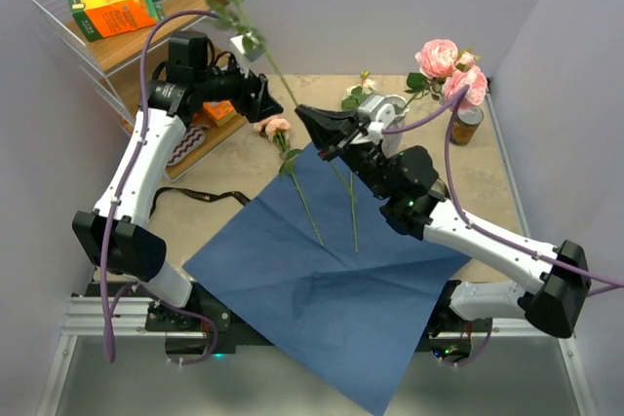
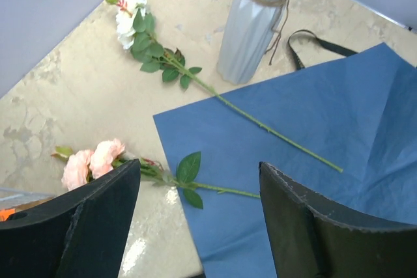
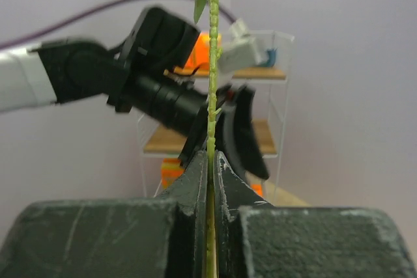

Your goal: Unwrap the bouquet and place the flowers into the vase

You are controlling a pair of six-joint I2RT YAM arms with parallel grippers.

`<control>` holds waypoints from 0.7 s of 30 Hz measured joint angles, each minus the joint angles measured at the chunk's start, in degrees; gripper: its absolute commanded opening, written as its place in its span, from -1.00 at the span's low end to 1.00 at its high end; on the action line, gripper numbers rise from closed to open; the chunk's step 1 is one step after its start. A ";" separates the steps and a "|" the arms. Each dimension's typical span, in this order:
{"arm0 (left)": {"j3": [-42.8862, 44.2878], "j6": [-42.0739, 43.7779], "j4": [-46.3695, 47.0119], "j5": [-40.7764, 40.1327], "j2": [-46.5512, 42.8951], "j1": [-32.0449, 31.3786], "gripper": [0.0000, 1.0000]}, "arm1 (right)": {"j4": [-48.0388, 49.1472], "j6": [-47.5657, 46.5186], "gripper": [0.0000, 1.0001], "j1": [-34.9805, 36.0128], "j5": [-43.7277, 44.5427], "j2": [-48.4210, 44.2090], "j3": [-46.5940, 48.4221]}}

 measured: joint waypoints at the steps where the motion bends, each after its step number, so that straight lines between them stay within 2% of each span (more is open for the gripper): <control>1: 0.24 -0.63 0.39 0.00 0.00 -0.24 0.56 | -1.29 0.39 -1.00 0.46 -0.20 0.57 0.00; 8: 0.39 -4.22 1.57 0.07 -0.02 -0.42 0.56 | -6.49 1.86 -1.00 2.38 -1.20 2.56 0.00; 21: 0.22 -6.62 0.74 2.69 -3.74 -0.81 0.57 | -5.29 1.60 -1.00 2.86 0.26 5.77 0.66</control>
